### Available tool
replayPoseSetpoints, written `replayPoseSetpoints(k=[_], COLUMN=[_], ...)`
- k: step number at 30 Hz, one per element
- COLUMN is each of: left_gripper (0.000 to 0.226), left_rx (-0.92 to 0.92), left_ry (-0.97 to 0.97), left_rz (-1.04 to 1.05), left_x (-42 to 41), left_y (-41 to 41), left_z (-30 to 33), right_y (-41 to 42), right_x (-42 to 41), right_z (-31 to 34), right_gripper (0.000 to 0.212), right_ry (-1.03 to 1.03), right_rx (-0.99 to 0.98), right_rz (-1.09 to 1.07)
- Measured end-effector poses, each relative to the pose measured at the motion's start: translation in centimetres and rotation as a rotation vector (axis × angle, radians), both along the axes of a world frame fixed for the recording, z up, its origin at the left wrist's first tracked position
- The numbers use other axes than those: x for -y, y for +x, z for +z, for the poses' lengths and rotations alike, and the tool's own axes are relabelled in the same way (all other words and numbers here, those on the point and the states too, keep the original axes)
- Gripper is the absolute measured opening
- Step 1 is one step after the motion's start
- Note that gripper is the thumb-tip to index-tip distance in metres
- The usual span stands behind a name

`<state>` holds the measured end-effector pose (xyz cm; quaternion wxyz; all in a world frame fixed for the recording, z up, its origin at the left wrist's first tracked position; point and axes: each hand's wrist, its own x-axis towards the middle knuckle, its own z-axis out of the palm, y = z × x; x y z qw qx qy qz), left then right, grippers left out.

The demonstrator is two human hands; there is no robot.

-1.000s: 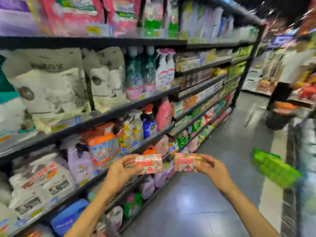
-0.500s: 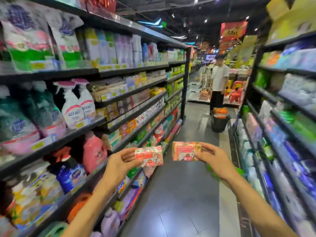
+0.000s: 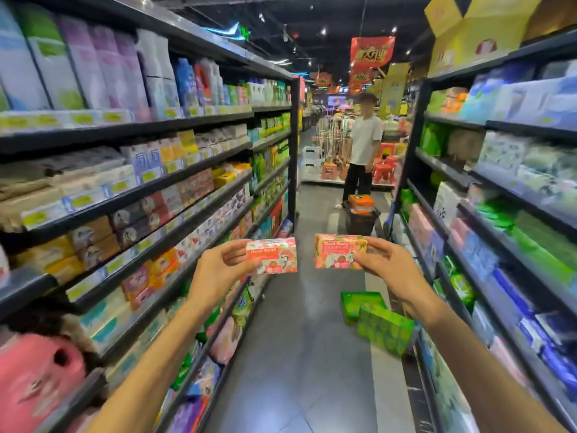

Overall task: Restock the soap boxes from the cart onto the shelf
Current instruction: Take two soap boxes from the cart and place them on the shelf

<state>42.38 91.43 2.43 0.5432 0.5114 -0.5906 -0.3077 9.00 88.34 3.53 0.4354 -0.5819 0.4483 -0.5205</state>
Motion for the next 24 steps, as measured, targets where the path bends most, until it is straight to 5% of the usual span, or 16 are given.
replayPoseSetpoints(k=[10, 24], left_gripper=[0.048, 0.042], left_rx=[0.014, 0.05], left_ry=[0.004, -0.016], left_rz=[0.018, 0.377], left_x=[22.8, 48.0], left_y=[1.1, 4.3], left_z=[0.9, 1.1], right_y=[1.4, 7.1], right_x=[23.8, 59.0], right_z=[0.3, 1.8], right_gripper=[0.045, 0.037], right_ry=[0.008, -0.087], right_rx=[-0.039, -0.129], right_rz=[-0.038, 0.322])
